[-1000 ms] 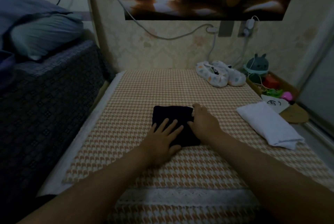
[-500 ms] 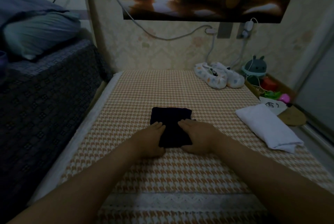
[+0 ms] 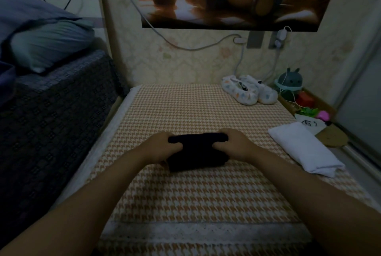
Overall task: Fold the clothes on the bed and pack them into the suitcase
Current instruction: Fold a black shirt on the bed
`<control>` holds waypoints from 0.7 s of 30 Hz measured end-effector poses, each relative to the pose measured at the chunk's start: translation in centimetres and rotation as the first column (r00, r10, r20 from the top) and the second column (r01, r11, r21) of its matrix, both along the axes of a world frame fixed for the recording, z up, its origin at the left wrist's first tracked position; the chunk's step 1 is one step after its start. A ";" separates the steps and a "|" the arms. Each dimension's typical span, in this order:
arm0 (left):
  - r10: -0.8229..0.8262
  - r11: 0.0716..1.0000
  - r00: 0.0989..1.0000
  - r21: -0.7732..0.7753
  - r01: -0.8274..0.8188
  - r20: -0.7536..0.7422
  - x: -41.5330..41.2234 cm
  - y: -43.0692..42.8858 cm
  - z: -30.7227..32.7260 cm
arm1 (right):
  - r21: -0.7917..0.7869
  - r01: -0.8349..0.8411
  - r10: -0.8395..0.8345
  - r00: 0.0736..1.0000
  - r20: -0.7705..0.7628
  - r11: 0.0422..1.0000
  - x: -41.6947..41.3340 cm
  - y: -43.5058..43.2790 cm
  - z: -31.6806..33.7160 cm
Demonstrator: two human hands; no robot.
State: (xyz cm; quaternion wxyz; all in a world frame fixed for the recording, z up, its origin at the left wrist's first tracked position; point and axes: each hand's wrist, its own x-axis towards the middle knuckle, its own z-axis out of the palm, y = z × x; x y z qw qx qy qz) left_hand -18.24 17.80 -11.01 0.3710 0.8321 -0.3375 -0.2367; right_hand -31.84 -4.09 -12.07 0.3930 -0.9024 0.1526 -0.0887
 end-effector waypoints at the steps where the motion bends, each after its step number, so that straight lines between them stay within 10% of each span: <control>1: 0.057 0.998 0.997 -0.010 -0.056 0.051 0.3 -0.2 -0.4 | -0.008 0.051 -0.051 0.998 0.030 0.999 0.3 0.0 -0.3; 5: 0.240 0.963 0.817 -0.023 -0.269 0.524 1.7 -1.5 -3.1 | -0.181 0.162 -0.154 0.986 0.058 0.970 1.8 0.1 -1.6; 9: 0.014 0.998 0.628 0.023 -0.051 0.778 0.4 -3.7 -3.3 | -0.553 0.108 -0.058 0.993 0.106 0.826 3.7 0.0 -2.5; 13: -0.191 0.948 0.820 0.319 0.011 0.539 -0.1 -4.5 -5.2 | -0.575 -0.151 0.188 0.982 0.005 0.804 5.1 0.7 -3.2; 17: -0.285 0.882 0.823 0.470 0.026 0.491 0.0 -4.0 -5.5 | -0.510 -0.196 0.164 0.981 -0.107 0.838 4.9 1.1 -4.9; 21: -0.117 0.923 0.933 0.383 -0.025 0.342 0.0 -4.6 -6.0 | -0.441 -0.200 0.132 0.975 -0.179 0.875 5.6 0.4 -5.9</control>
